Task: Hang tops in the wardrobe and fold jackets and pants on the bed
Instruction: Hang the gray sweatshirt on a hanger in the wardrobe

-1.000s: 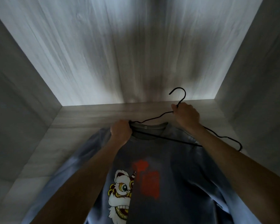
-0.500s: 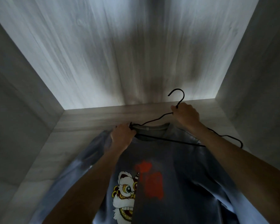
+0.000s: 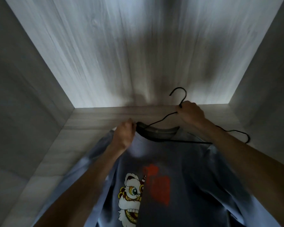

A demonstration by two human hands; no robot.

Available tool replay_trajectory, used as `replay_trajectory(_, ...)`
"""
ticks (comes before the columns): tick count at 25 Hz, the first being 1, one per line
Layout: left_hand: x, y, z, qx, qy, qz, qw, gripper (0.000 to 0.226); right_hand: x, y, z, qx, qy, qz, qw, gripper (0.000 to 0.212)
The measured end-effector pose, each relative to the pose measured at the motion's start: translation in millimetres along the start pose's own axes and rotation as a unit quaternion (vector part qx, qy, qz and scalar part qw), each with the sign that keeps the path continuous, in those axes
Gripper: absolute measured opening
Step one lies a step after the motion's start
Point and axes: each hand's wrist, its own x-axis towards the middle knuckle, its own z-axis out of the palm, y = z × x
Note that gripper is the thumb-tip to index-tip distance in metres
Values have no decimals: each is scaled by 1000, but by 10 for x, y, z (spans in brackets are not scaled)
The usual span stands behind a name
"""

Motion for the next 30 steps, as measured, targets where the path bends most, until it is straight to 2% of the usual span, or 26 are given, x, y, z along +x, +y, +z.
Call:
replay_trajectory(3, -90, 161, -85, -6, 58, 133, 989, 29, 74, -312, 166, 76, -70, -83, 991, 55)
replay_trajectory(5, -149, 181, -133, -53, 82, 183, 978, 30, 79, -544, 277, 109, -95, -122, 982, 56)
replay_trajectory(9, -203, 130, -328, -157, 95, 163, 970, 29, 36, -843, 493, 176, -142, -170, 959, 41)
replay_trajectory(12, -182, 49, -411, -108, 147, 169, 969, 22, -47, -940, 512, 219, -160, -194, 943, 34)
replay_trajectory(14, -126, -4, -479, -131, 86, 116, 981, 16, -100, -960, 411, 222, -151, -204, 941, 28)
replay_trajectory(16, -79, -5, -542, -153, 5, 53, 987, 33, -154, -988, 312, 218, -160, -235, 934, 20)
replay_trajectory(18, -18, 8, -544, -115, -11, 92, 989, 56, -214, -988, 263, 229, -179, -260, 921, 15)
replay_trajectory(19, 9, 18, -539, -94, -10, 111, 989, 60, -225, -946, 242, 234, -189, -263, 917, 15)
replay_trajectory(21, 35, 26, -536, -87, 1, 96, 992, 64, -217, -715, 135, 166, -177, -268, 932, 26)
replay_trajectory(24, 65, -37, -561, -133, 5, 47, 990, 55, -166, -53, -72, -127, -72, -247, 958, 29)
replay_trajectory(25, 74, -46, -561, -139, 9, 49, 989, 45, -185, 153, -129, -169, -41, -221, 960, 29)
replay_trajectory(27, 95, -25, -544, -150, 9, 59, 987, 33, -243, 385, -164, -137, -12, -192, 972, 25)
replay_trajectory(30, 111, 36, -565, -174, -1, 39, 984, 32, -272, 377, -11, -98, -6, -216, 971, 20)
